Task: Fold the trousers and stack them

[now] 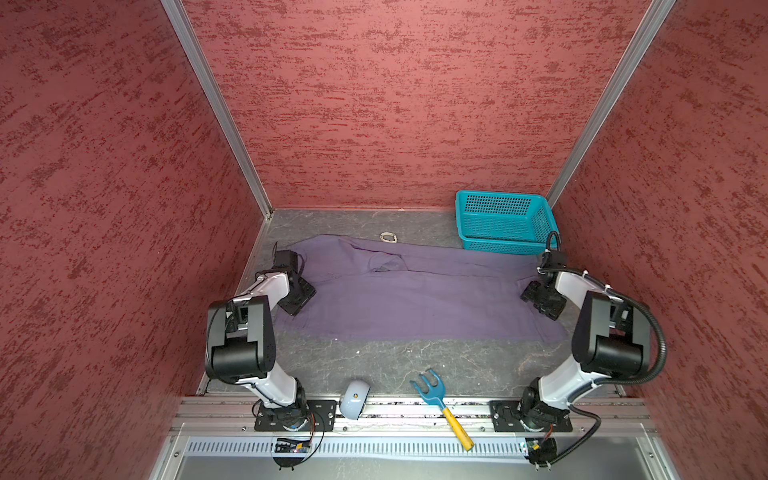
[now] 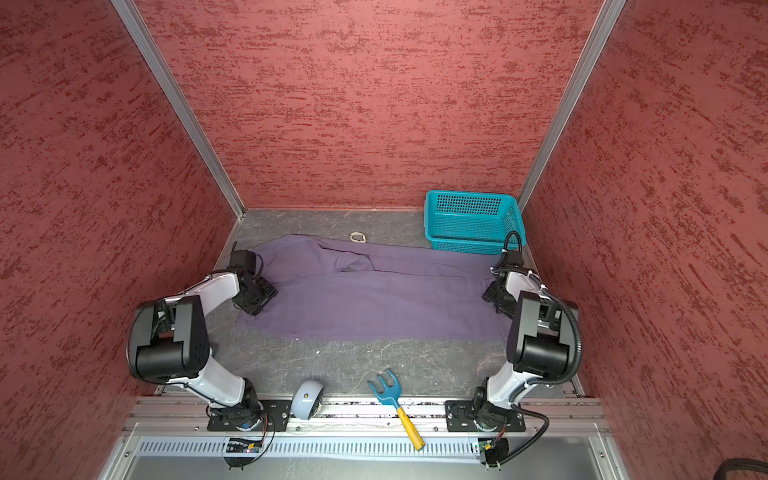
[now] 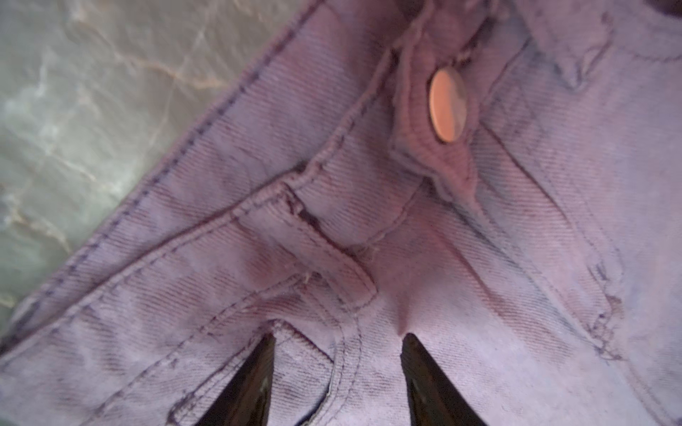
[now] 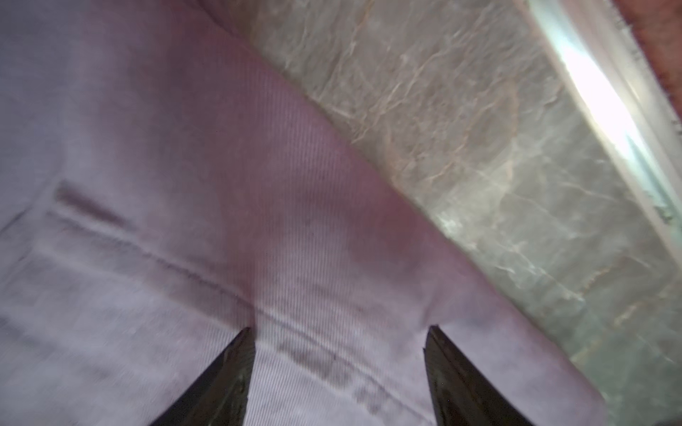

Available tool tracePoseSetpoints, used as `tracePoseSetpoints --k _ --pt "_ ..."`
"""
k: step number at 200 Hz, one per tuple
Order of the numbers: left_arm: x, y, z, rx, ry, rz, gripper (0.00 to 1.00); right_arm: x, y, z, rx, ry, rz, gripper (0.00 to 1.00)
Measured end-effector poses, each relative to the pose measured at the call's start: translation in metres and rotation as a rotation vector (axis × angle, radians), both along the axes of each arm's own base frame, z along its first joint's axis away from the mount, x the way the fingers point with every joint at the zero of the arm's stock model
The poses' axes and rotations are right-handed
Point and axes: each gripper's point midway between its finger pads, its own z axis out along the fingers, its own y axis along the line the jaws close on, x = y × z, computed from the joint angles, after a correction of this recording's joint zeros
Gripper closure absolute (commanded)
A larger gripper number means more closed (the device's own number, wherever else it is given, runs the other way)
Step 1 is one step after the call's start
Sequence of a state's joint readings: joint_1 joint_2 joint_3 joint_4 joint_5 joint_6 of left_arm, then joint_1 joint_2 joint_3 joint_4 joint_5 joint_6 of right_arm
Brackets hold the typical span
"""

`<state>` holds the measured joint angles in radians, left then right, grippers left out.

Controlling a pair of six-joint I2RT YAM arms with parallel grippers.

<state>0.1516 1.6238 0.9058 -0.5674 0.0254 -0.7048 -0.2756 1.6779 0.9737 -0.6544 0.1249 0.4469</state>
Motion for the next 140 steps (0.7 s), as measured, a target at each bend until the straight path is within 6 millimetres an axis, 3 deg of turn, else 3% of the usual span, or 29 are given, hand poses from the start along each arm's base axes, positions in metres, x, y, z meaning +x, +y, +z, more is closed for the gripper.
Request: tracePoseSetpoints --k 21,42,77,94,123,140 --pt "0.005 0.003 0.000 -0.008 -0.014 0.005 0.46 0.010 0.000 -0.003 0.007 -0.008 -0.006 0.61" --pt "0.007 0.006 -0.001 -0.024 -0.023 0.012 0.50 0.019 0.003 -0.003 0.012 -0.019 -0.003 0.77" --pt "0.011 0.014 0.000 -0.058 -0.053 0.029 0.55 0.021 0.007 -0.002 0.017 -0.015 0.007 0.87" --pt "0.012 0.018 -0.001 -0.063 -0.062 0.037 0.71 0.017 0.007 0.001 0.017 0.002 0.011 1.00" --pt "0.011 0.026 -0.005 -0.062 -0.061 0.056 0.99 0.012 0.004 0.021 0.000 -0.001 0.011 1.00" --pt "0.010 0.028 -0.005 -0.067 -0.062 0.065 1.00 0.015 0.000 0.043 -0.015 -0.043 0.007 1.00"
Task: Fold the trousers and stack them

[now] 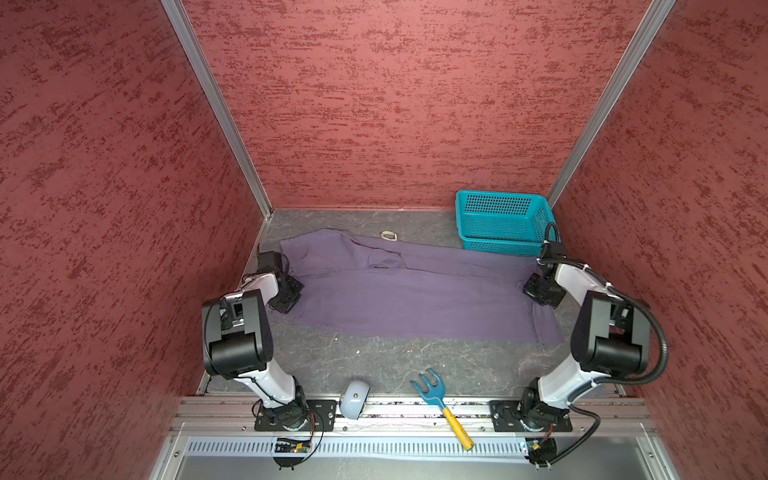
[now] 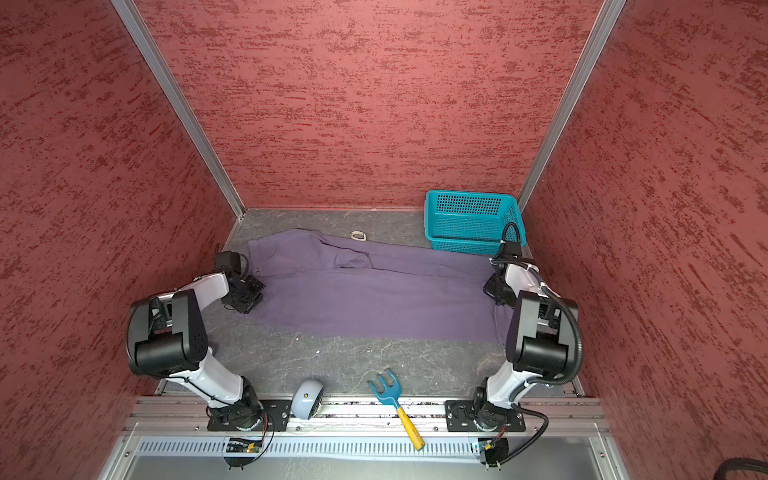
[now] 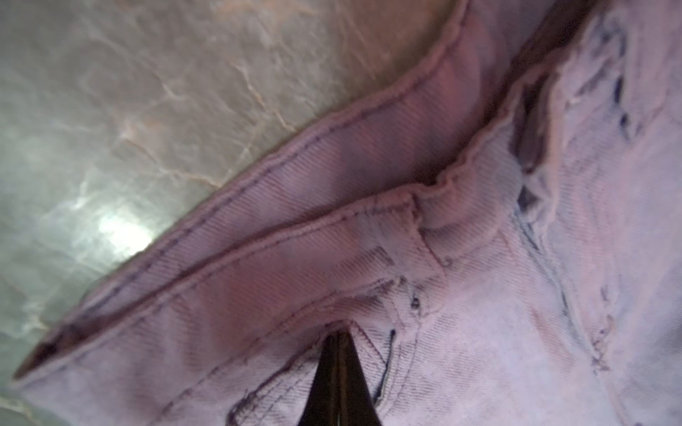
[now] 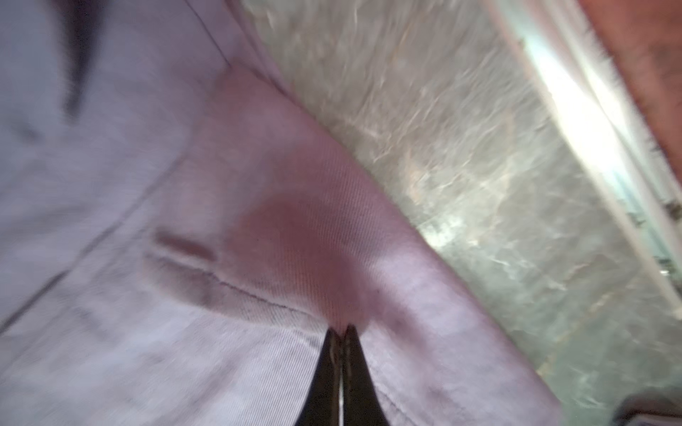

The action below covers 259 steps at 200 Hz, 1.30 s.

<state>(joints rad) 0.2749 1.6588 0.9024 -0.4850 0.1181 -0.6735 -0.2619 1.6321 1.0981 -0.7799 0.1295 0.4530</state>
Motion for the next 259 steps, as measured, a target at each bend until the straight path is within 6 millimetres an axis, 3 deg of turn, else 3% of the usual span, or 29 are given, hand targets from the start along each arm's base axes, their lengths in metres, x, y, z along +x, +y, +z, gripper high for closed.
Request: tracePoseSetpoints --k 45,87,107,143,172,197,214,236,259 --pt "-0.008 0.007 0.001 -0.027 -0.020 0.035 1.00 -0.006 -0.026 0.047 -0.046 -0.100 -0.069 1.00" --pt "-0.056 0.039 0.006 0.006 0.011 0.182 1.00 -0.034 -0.056 0.069 -0.013 -0.215 -0.221 1.00" --pt "-0.072 0.052 0.018 0.041 0.003 0.243 1.00 -0.047 -0.063 0.062 0.042 -0.251 -0.295 0.87" --pt "-0.079 0.066 0.035 0.082 -0.039 0.298 1.00 -0.055 -0.059 0.029 0.129 -0.217 -0.330 0.61" --pt "-0.082 0.066 0.035 0.076 -0.030 0.309 1.00 -0.060 -0.055 0.017 0.141 -0.190 -0.323 0.56" --pt "-0.078 0.055 0.038 0.079 -0.036 0.270 0.66 -0.058 -0.054 0.029 0.094 -0.212 -0.294 0.63" --pt "-0.072 0.042 0.042 0.085 -0.046 0.219 0.55 -0.047 -0.036 0.042 0.041 -0.228 -0.203 0.70" --pt "-0.065 0.025 0.042 0.086 -0.049 0.155 0.54 -0.019 0.011 0.051 -0.013 -0.225 -0.010 0.75" --pt "-0.058 0.013 0.036 0.078 -0.031 0.109 0.56 -0.002 0.052 0.036 -0.050 -0.158 0.145 0.76"
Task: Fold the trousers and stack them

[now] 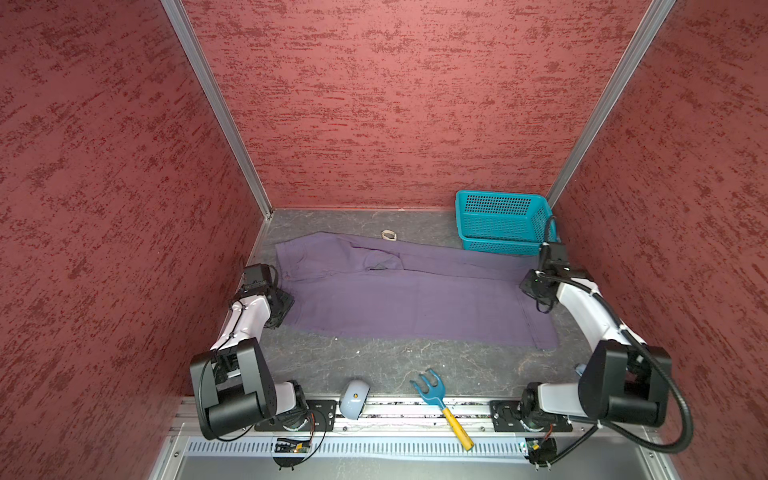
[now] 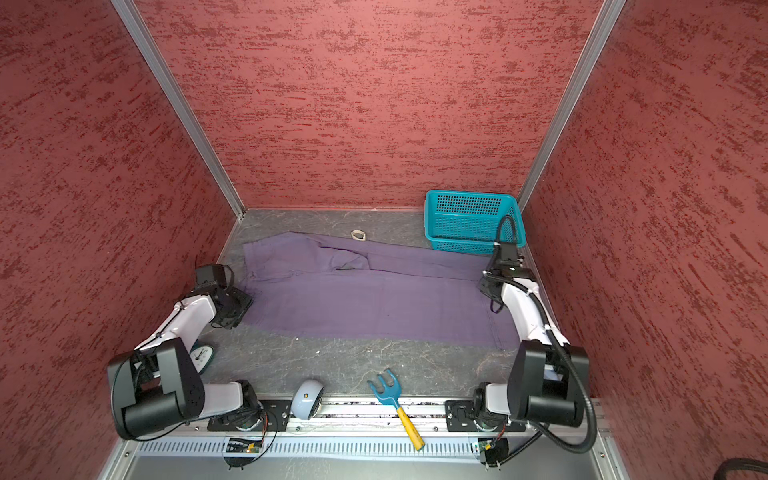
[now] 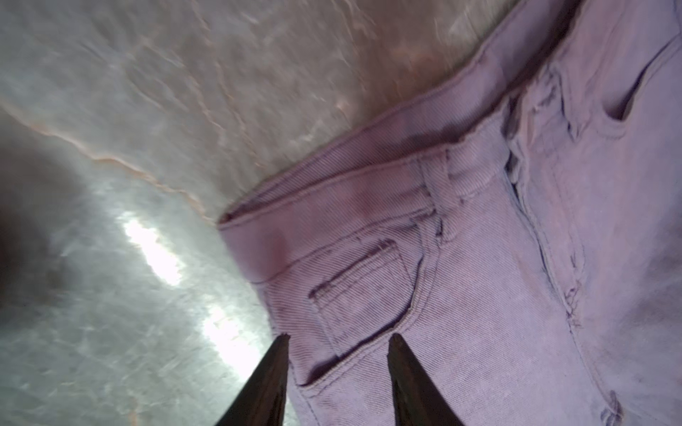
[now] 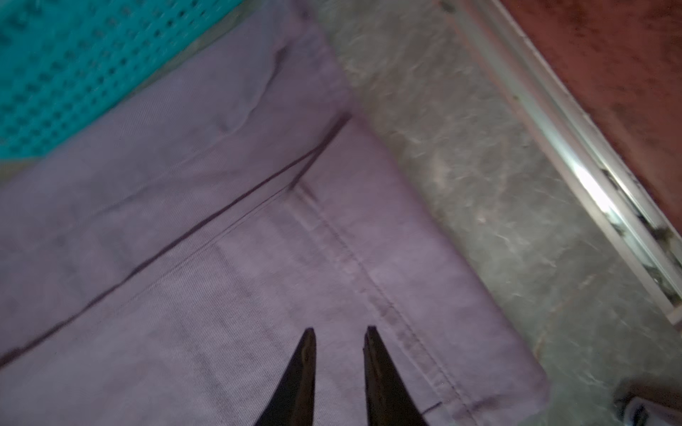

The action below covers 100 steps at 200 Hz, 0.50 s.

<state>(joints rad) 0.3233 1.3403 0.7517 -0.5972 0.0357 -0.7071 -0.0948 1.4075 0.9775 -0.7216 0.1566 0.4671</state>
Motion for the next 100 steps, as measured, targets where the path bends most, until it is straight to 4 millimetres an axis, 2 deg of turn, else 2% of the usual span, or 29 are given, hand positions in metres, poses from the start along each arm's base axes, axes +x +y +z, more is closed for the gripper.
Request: tracePoseSetpoints --k 21,47,61,100 --pt "0.004 -0.007 -0.009 -0.017 0.019 -0.025 0.55 0.001 0.014 -0.034 -0.037 0.121 0.053 0.71" --pt "0.007 -0.010 -0.018 -0.033 0.033 -0.036 0.55 -0.006 0.009 -0.065 -0.081 0.238 0.053 0.66" --pt "0.009 -0.011 -0.022 -0.042 0.038 -0.039 0.55 -0.004 0.005 -0.071 -0.105 0.269 0.047 0.64" --pt "0.011 -0.012 -0.029 -0.052 0.048 -0.042 0.55 0.021 -0.004 -0.069 -0.152 0.261 0.036 0.63"
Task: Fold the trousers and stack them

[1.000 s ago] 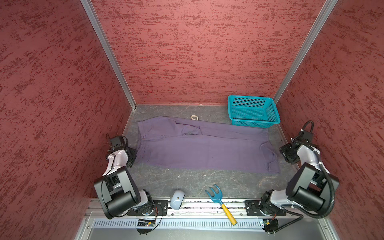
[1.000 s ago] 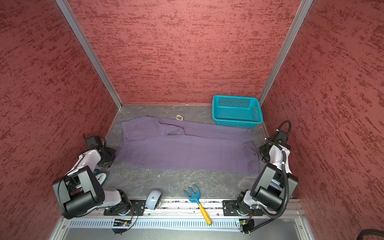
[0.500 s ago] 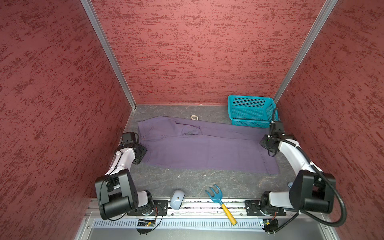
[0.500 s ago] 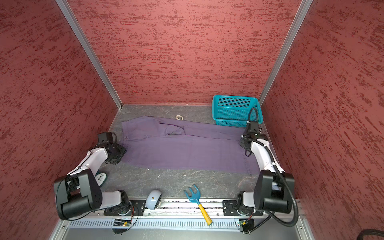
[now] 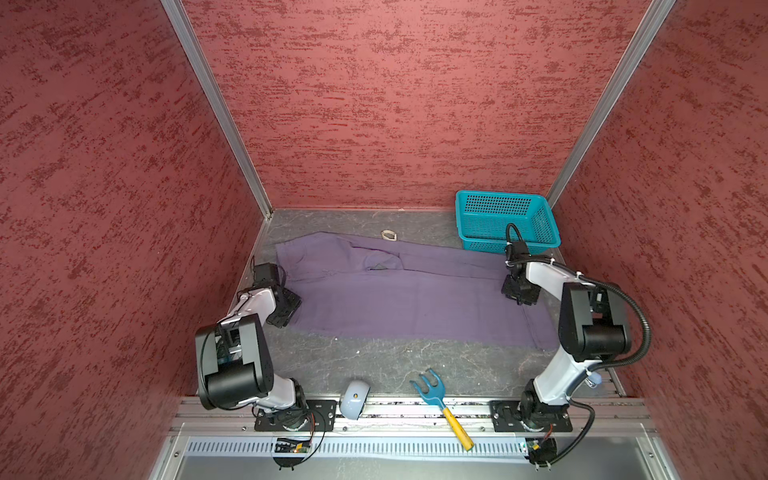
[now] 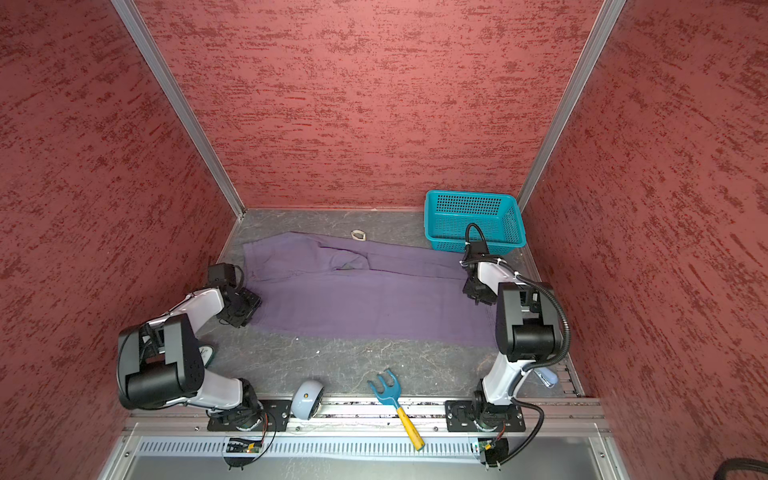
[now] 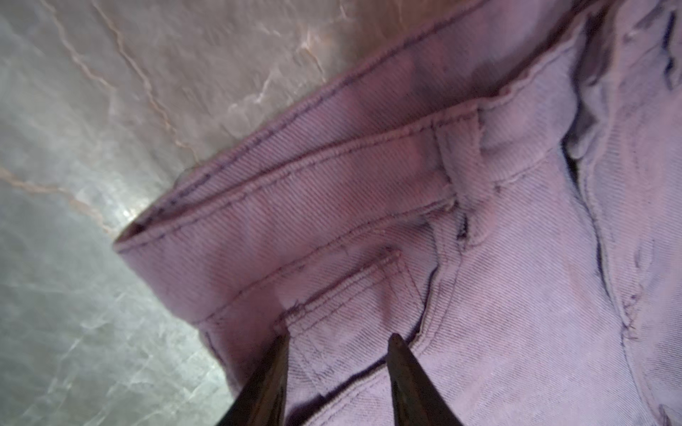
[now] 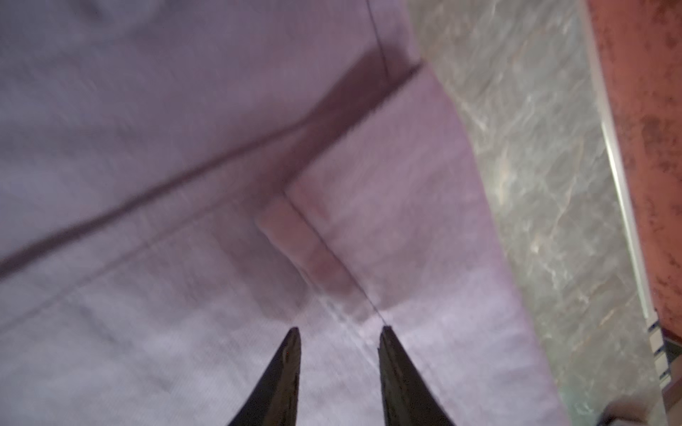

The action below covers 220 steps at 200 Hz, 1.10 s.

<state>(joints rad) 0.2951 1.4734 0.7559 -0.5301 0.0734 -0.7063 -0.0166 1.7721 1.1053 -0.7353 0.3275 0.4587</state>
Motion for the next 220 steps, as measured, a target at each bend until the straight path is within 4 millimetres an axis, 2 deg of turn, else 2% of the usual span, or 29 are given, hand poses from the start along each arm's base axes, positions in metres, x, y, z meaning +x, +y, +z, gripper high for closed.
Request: tracePoseSetpoints --k 20,37,57,67,88,110,140,156,177,206,220 --pt "0.001 0.001 -0.001 0.001 -0.003 0.000 0.60 0.006 -0.002 -0.005 -0.011 0.010 -0.002 0.64" --pt "0.001 0.002 -0.004 -0.003 0.002 0.002 0.61 0.006 -0.004 -0.013 -0.021 0.035 -0.003 0.64" --pt "0.004 0.005 -0.004 -0.017 -0.011 0.013 0.61 0.007 -0.005 -0.012 -0.029 0.035 -0.001 0.64" --pt "0.006 0.007 -0.003 -0.021 -0.018 0.016 0.62 0.007 -0.005 -0.012 -0.033 0.036 -0.001 0.69" --pt "0.007 0.008 -0.004 -0.023 -0.020 0.020 0.79 0.006 -0.007 -0.014 -0.044 0.049 0.006 0.86" --pt "0.007 0.010 -0.007 -0.022 -0.015 0.014 1.00 0.004 -0.010 -0.015 -0.059 0.059 0.004 0.93" --pt "0.009 0.012 -0.007 -0.029 -0.023 0.021 1.00 0.001 -0.015 -0.014 -0.066 0.071 -0.001 1.00" --pt "0.008 0.013 -0.007 -0.034 -0.025 0.023 1.00 -0.001 -0.020 -0.011 -0.067 0.075 -0.011 1.00" --pt "0.008 0.015 -0.007 -0.036 -0.026 0.031 1.00 -0.007 -0.033 0.000 -0.068 0.067 -0.041 1.00" --pt "0.004 0.022 -0.005 -0.031 -0.026 0.055 1.00 -0.012 -0.065 0.035 -0.063 -0.019 -0.133 1.00" --pt "0.000 0.030 -0.003 -0.019 -0.032 0.085 1.00 -0.016 -0.085 0.052 -0.051 -0.075 -0.199 0.88"
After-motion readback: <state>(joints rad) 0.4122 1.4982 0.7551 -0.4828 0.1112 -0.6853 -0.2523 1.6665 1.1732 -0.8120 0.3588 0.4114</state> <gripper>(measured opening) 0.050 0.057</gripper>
